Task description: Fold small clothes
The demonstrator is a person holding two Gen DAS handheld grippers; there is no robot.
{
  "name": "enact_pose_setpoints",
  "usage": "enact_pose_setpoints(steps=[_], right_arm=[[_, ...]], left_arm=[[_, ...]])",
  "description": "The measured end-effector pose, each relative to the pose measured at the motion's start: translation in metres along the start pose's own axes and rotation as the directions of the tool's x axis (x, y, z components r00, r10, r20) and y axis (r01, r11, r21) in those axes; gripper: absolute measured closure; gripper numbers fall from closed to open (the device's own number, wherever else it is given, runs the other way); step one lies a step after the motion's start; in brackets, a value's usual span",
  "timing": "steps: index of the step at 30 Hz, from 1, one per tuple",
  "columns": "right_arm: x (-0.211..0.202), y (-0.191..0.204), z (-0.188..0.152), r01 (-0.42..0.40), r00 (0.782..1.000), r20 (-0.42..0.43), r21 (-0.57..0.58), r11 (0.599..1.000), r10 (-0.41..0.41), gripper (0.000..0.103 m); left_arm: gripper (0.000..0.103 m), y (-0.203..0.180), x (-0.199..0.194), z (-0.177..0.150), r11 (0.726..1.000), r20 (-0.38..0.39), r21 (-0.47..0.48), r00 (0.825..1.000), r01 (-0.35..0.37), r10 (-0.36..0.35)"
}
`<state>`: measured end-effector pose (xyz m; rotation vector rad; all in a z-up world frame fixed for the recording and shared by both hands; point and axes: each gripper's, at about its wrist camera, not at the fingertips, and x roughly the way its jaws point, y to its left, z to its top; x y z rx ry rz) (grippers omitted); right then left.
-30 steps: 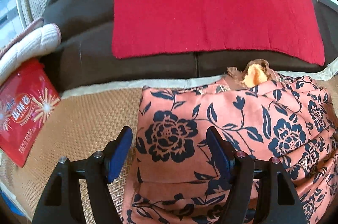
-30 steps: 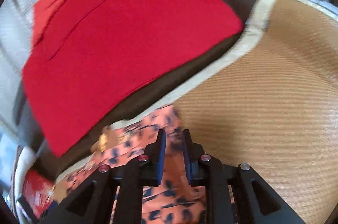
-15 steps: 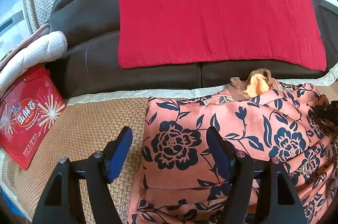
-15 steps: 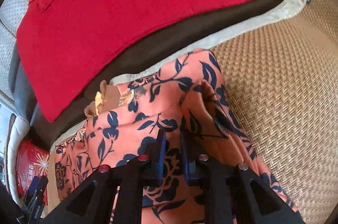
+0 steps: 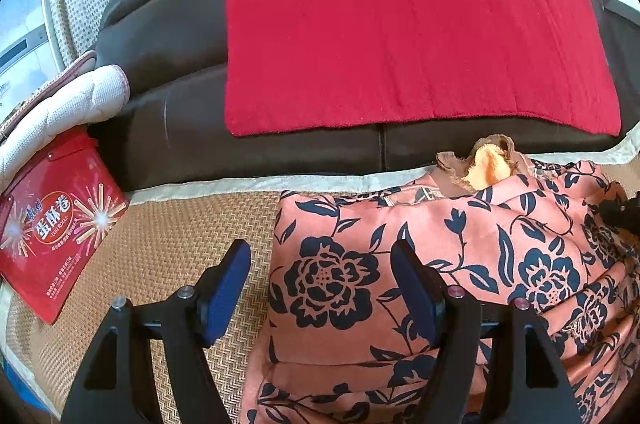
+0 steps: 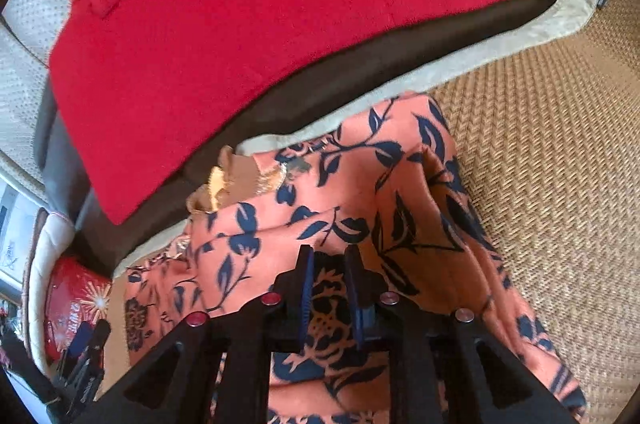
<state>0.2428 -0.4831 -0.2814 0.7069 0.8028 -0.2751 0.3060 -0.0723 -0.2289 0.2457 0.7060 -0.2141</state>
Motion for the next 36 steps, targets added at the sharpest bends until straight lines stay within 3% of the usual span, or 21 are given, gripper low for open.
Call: enact_pose_setpoints(steps=[7, 14, 23, 31, 36], right_arm=[[-0.029, -0.006, 0.004, 0.005, 1.000, 0.009, -0.038, 0.999, -0.005, 0.084], [-0.010, -0.035, -0.001, 0.064, 0.993, -0.092, -0.047, 0.997, -0.068, 0.086], [-0.019, -0.012, 0.001, 0.010, 1.000, -0.023, -0.094, 0.995, -0.013, 0.084], [0.019, 0.018, -0.005, -0.015, 0.993, -0.116, -0.151, 0.988, -0.003, 0.084], [0.014, 0.023, -0.007, -0.034, 0.996, -0.092, -0.150, 0.988, 0.020, 0.084]], left_arm=[[0.030, 0.002, 0.001, 0.000, 1.000, 0.006, -0.007, 1.000, -0.013, 0.013], [0.030, 0.004, 0.004, 0.001, 0.999, 0.009, -0.008, 0.999, -0.033, 0.033], [0.030, 0.002, 0.008, 0.000, 0.999, 0.011, 0.003, 0.999, -0.052, 0.052], [0.030, 0.002, 0.015, -0.002, 0.997, -0.001, 0.016, 0.997, -0.072, 0.072], [0.030, 0.001, 0.025, -0.004, 0.996, -0.031, 0.029, 0.995, -0.090, 0.091]])
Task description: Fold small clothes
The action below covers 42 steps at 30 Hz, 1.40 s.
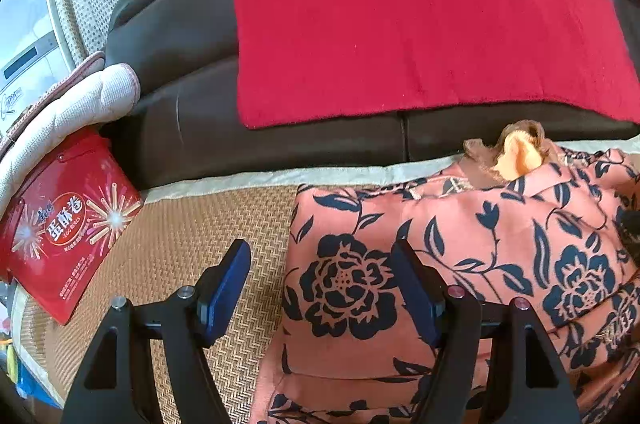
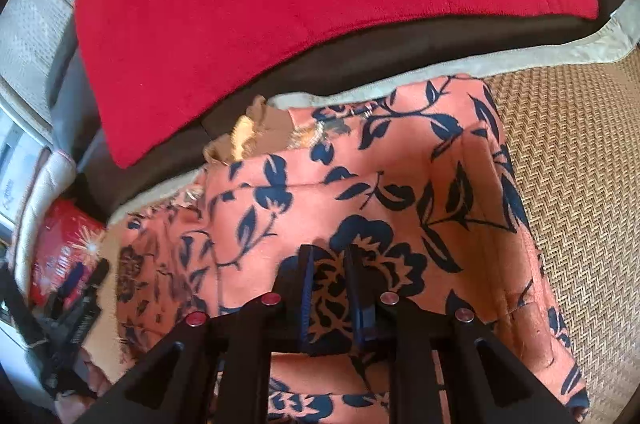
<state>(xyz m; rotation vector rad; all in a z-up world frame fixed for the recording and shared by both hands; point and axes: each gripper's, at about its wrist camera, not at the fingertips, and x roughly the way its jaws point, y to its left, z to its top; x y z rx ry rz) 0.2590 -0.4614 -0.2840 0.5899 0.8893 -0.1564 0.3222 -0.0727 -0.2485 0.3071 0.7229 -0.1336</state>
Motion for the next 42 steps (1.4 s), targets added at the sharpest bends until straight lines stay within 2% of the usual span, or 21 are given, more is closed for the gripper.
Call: enact_pose_setpoints(steps=[3, 8, 15, 18, 21, 23, 26, 27, 28, 31, 35, 37, 38, 39, 40, 42], right_arm=[[-0.007, 0.003, 0.000, -0.015, 1.000, 0.017, -0.012, 1.000, 0.015, 0.084], [-0.004, 0.007, -0.005, -0.021, 0.999, -0.032, -0.012, 1.000, 0.020, 0.084], [0.001, 0.008, -0.008, -0.010, 0.998, -0.060, -0.029, 1.000, 0.009, 0.084], [0.006, 0.005, -0.009, -0.005, 0.996, -0.086, -0.026, 1.000, 0.003, 0.084], [-0.007, 0.004, -0.006, -0.005, 0.999, -0.055, -0.033, 0.999, 0.003, 0.084], [-0.017, 0.000, -0.005, -0.009, 0.999, -0.037, -0.034, 0.999, 0.008, 0.084], [-0.025, -0.013, -0.005, 0.014, 0.999, -0.033, -0.019, 1.000, -0.015, 0.084], [-0.023, -0.019, -0.007, 0.029, 0.998, -0.054, -0.010, 1.000, -0.029, 0.079], [-0.018, -0.027, -0.010, 0.029, 0.995, -0.094, 0.007, 1.000, -0.028, 0.079], [-0.031, -0.036, -0.010, -0.003, 0.997, -0.077, 0.052, 0.999, 0.008, 0.079], [-0.077, -0.043, -0.019, -0.062, 0.998, 0.023, 0.085, 0.994, 0.060, 0.078], [-0.095, -0.053, -0.029, -0.091, 0.995, 0.041, 0.114, 0.989, 0.086, 0.072], [-0.105, -0.060, -0.038, -0.088, 0.996, 0.039, 0.124, 0.988, 0.084, 0.054], [-0.113, -0.064, -0.046, -0.078, 0.997, 0.038, 0.129, 0.988, 0.074, 0.027], [-0.125, -0.070, -0.058, -0.069, 0.997, 0.049, 0.135, 0.988, 0.063, 0.022], [-0.146, -0.081, -0.083, -0.061, 0.998, 0.039, 0.131, 0.990, 0.057, 0.022]], left_arm=[[0.030, -0.002, 0.004, -0.001, 1.000, -0.008, 0.007, 1.000, -0.012, 0.012], [0.030, -0.006, 0.006, -0.002, 1.000, -0.015, 0.014, 1.000, -0.027, 0.027], [0.030, -0.013, 0.011, -0.004, 0.999, -0.030, 0.025, 0.999, -0.029, 0.030], [0.030, -0.014, 0.025, -0.006, 1.000, -0.093, 0.019, 0.996, -0.009, 0.011], [0.029, -0.013, 0.056, -0.014, 0.999, -0.241, 0.006, 0.970, 0.039, -0.037], [0.024, -0.004, 0.061, -0.017, 0.997, -0.259, -0.044, 0.963, 0.071, -0.080], [0.023, 0.012, 0.058, -0.016, 0.990, -0.286, -0.096, 0.949, 0.107, -0.130], [0.023, 0.019, 0.054, -0.017, 0.987, -0.281, -0.121, 0.950, 0.109, -0.139], [0.023, 0.027, 0.048, -0.019, 0.984, -0.269, -0.143, 0.952, 0.108, -0.144], [0.023, 0.054, 0.025, -0.028, 0.980, -0.238, -0.176, 0.962, 0.094, -0.134], [0.023, 0.097, -0.014, -0.055, 0.976, -0.205, -0.212, 0.974, 0.053, -0.097], [0.023, 0.114, -0.033, -0.077, 0.974, -0.199, -0.219, 0.975, 0.057, -0.101], [0.023, 0.120, -0.041, -0.088, 0.974, -0.202, -0.219, 0.973, 0.065, -0.110], [0.023, 0.126, -0.048, -0.099, 0.973, -0.205, -0.218, 0.970, 0.081, -0.127], [0.023, 0.133, -0.059, -0.117, 0.970, -0.213, -0.217, 0.965, 0.106, -0.153], [0.023, 0.137, -0.071, -0.141, 0.968, -0.228, -0.208, 0.955, 0.144, -0.191]])
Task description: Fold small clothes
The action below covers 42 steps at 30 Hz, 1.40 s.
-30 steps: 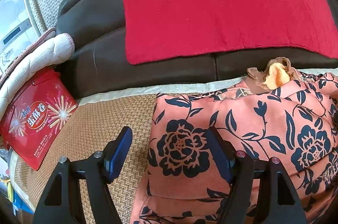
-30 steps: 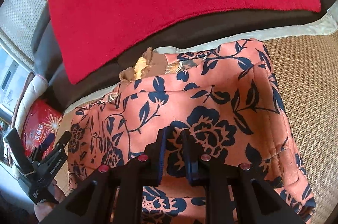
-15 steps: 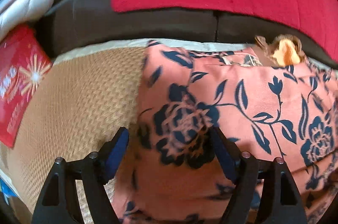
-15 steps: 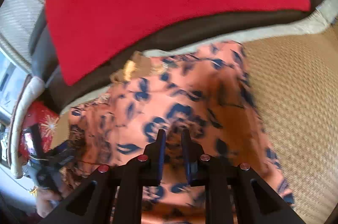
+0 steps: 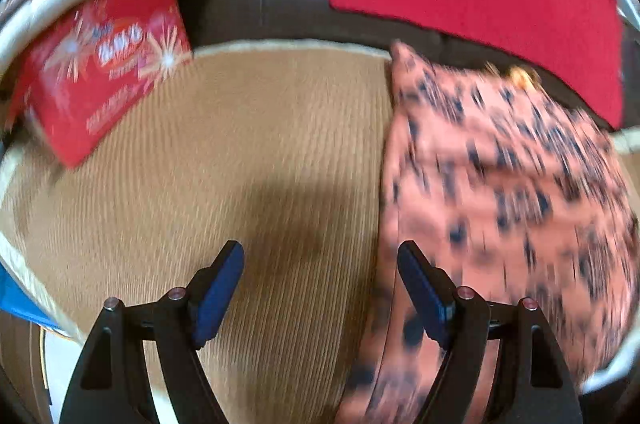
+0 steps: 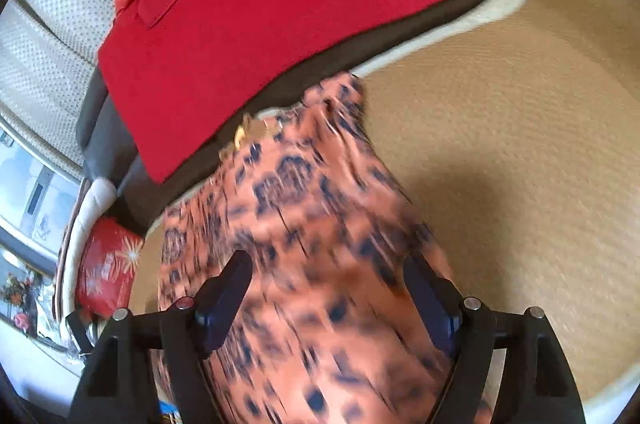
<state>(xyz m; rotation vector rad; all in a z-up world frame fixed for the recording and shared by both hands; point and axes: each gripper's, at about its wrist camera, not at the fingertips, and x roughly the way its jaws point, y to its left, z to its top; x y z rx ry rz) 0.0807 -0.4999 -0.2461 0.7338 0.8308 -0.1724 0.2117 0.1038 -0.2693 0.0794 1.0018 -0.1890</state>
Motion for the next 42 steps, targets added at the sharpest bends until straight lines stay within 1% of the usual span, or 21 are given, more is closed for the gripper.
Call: enact_pose_setpoints(steps=[3, 7, 10, 13, 14, 18, 20, 21, 22, 23, 24, 25, 26, 27, 30, 33, 34, 35, 37, 40, 42], right_arm=[[-0.024, -0.016, -0.036, 0.033, 0.998, -0.051, -0.008, 0.999, -0.033, 0.022], [-0.037, -0.033, -0.089, 0.109, 0.985, -0.134, 0.001, 0.994, -0.108, 0.022], [-0.026, -0.043, -0.119, 0.201, 0.959, -0.199, -0.032, 0.979, -0.204, 0.022], [-0.020, -0.054, -0.131, 0.375, 0.909, -0.165, -0.078, 0.924, -0.383, 0.022], [-0.019, -0.055, -0.131, 0.397, 0.901, -0.157, -0.079, 0.914, -0.405, 0.022], [-0.008, -0.066, -0.136, 0.376, 0.907, -0.189, -0.046, 0.926, -0.377, 0.022], [-0.007, -0.076, -0.136, 0.335, 0.926, -0.185, 0.010, 0.942, -0.328, 0.022], [-0.007, -0.079, -0.137, 0.312, 0.936, -0.183, 0.034, 0.949, -0.301, 0.023], [-0.008, -0.082, -0.138, 0.299, 0.940, -0.182, 0.044, 0.953, -0.287, 0.024], [-0.010, -0.083, -0.138, 0.285, 0.945, -0.179, 0.043, 0.958, -0.273, 0.029], [-0.013, -0.082, -0.139, 0.278, 0.947, -0.177, 0.034, 0.960, -0.268, 0.036], [-0.017, -0.080, -0.143, 0.273, 0.948, -0.172, 0.014, 0.962, -0.267, 0.041], [-0.020, -0.076, -0.146, 0.257, 0.951, -0.173, -0.012, 0.966, -0.256, 0.062], [-0.020, -0.072, -0.148, 0.238, 0.955, -0.173, -0.034, 0.971, -0.240, 0.079], [-0.022, -0.059, -0.155, 0.220, 0.960, -0.150, -0.112, 0.969, -0.235, 0.081], [-0.024, -0.059, -0.157, 0.204, 0.964, -0.151, -0.106, 0.973, -0.218, 0.081], [-0.025, -0.058, -0.158, 0.185, 0.969, -0.151, -0.098, 0.978, -0.198, 0.081], [-0.025, -0.055, -0.159, 0.160, 0.973, -0.149, -0.098, 0.982, -0.174, 0.081], [-0.023, -0.045, -0.155, 0.140, 0.976, -0.148, -0.118, 0.983, -0.157, 0.081], [-0.020, -0.038, -0.157, 0.155, 0.973, -0.153, -0.125, 0.980, -0.174, 0.081], [-0.017, -0.043, -0.153, 0.142, 0.974, -0.165, -0.083, 0.986, -0.154, 0.078]], left_arm=[[0.023, 0.009, -0.013, -0.040, 0.998, -0.028, 0.038, 0.999, 0.043, -0.042], [0.023, 0.009, -0.017, -0.075, 0.994, -0.082, 0.043, 0.992, 0.102, -0.098], [0.023, 0.015, -0.008, -0.088, 0.991, -0.134, 0.002, 0.982, 0.132, -0.131], [0.023, 0.017, 0.001, -0.092, 0.987, -0.168, -0.033, 0.972, 0.159, -0.162], [0.020, 0.017, 0.006, -0.092, 0.983, -0.190, -0.041, 0.965, 0.179, -0.184], [0.017, 0.010, 0.008, -0.096, 0.985, -0.171, 0.004, 0.971, 0.170, -0.167], [0.017, 0.006, 0.005, -0.098, 0.984, -0.148, 0.024, 0.974, 0.179, -0.173], [0.020, 0.003, 0.001, -0.101, 0.981, -0.134, 0.027, 0.973, 0.193, -0.188], [0.032, 0.001, -0.001, -0.101, 0.977, -0.124, 0.034, 0.971, 0.209, -0.204], [0.045, 0.000, -0.003, -0.102, 0.976, -0.117, 0.041, 0.971, 0.212, -0.206], [0.052, 0.000, -0.007, -0.104, 0.976, -0.109, 0.047, 0.972, 0.214, -0.208], [0.071, -0.001, -0.008, -0.105, 0.971, -0.107, 0.049, 0.968, 0.233, -0.227], [0.083, -0.003, -0.008, -0.103, 0.967, -0.111, 0.048, 0.964, 0.249, -0.243], [0.083, -0.005, -0.010, -0.104, 0.965, -0.108, 0.048, 0.962, 0.257, -0.251], [0.084, -0.010, -0.020, -0.110, 0.959, -0.088, 0.054, 0.958, 0.279, -0.274], [0.083, -0.008, -0.027, -0.114, 0.953, -0.077, 0.046, 0.952, 0.299, -0.295], [0.076, -0.005, -0.028, -0.115, 0.952, -0.082, 0.035, 0.950, 0.306, -0.302], [0.058, -0.003, -0.025, -0.117, 0.949, -0.102, 0.015, 0.944, 0.315, -0.312], [0.041, 0.005, -0.018, -0.118, 0.949, -0.124, -0.003, 0.942, 0.314, -0.312], [0.040, 0.003, -0.013, -0.123, 0.952, -0.157, -0.001, 0.940, 0.307, -0.303], [0.041, 0.002, -0.010, -0.126, 0.952, -0.171, 0.004, 0.939, 0.305, -0.300]])
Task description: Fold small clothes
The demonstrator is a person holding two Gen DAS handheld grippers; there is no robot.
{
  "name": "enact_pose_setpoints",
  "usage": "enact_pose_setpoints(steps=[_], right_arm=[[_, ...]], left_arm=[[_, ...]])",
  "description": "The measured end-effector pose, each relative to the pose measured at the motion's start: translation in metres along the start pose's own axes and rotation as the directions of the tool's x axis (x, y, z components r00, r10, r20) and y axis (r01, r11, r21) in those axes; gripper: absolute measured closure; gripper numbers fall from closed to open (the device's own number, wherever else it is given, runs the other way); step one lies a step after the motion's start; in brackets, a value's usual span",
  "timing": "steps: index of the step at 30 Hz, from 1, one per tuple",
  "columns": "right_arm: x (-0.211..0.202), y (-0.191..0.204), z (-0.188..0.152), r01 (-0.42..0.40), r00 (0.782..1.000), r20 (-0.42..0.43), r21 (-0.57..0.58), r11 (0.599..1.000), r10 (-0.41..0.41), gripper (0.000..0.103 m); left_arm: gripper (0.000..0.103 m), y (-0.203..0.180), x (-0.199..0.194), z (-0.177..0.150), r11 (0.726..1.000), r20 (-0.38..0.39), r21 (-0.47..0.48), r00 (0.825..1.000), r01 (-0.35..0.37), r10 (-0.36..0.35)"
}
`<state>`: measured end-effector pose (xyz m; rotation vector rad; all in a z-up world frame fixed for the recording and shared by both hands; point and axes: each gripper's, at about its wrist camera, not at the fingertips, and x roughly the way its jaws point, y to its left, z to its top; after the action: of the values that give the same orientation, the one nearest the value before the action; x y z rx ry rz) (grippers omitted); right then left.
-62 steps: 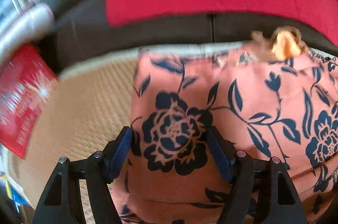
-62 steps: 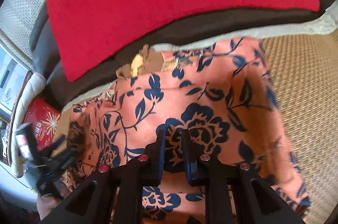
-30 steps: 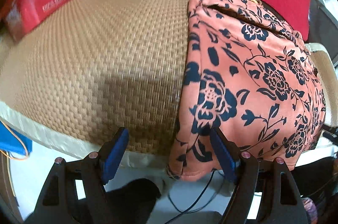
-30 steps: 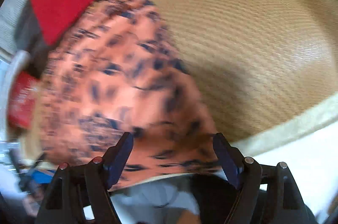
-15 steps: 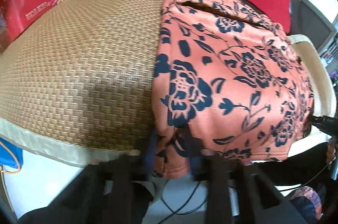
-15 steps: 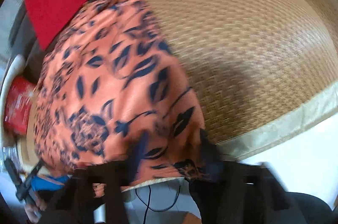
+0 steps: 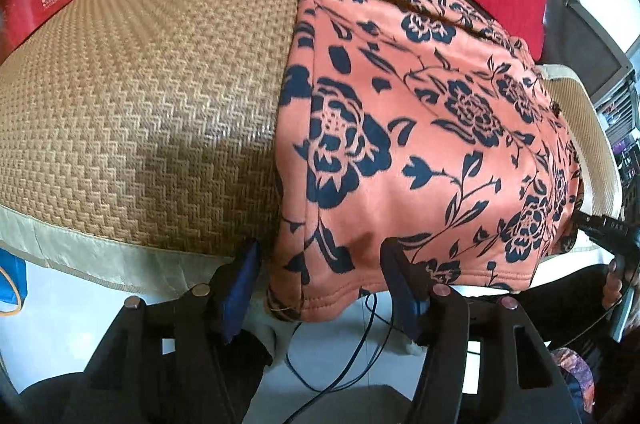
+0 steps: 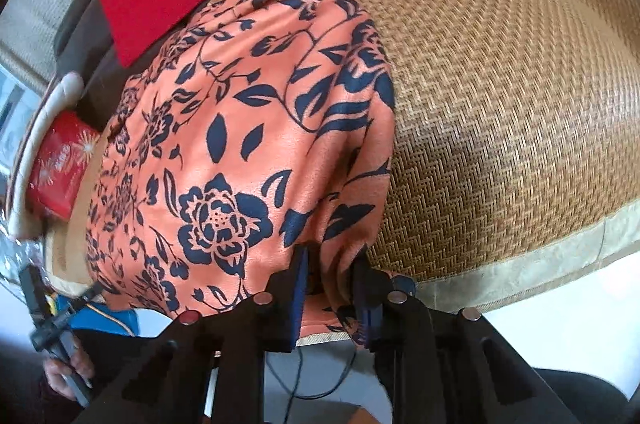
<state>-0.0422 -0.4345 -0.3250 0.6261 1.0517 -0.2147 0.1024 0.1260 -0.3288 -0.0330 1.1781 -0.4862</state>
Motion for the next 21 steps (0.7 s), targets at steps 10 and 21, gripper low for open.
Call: enact_pose_setpoints(steps=[10, 21], right_arm=[[0.015, -0.004, 0.007, -0.031, 0.999, -0.018, 0.008, 0.999, 0.031, 0.083], [-0.037, 0.004, 0.049, -0.371, 0.928, 0.032, 0.068, 0.926, 0.370, 0.091]], left_arm=[[0.096, -0.004, 0.006, 0.005, 0.995, -0.013, -0.004, 0.995, 0.099, -0.099], [0.097, 0.009, -0.049, 0.055, 0.936, 0.072, -0.055, 0.936, 0.348, -0.343]])
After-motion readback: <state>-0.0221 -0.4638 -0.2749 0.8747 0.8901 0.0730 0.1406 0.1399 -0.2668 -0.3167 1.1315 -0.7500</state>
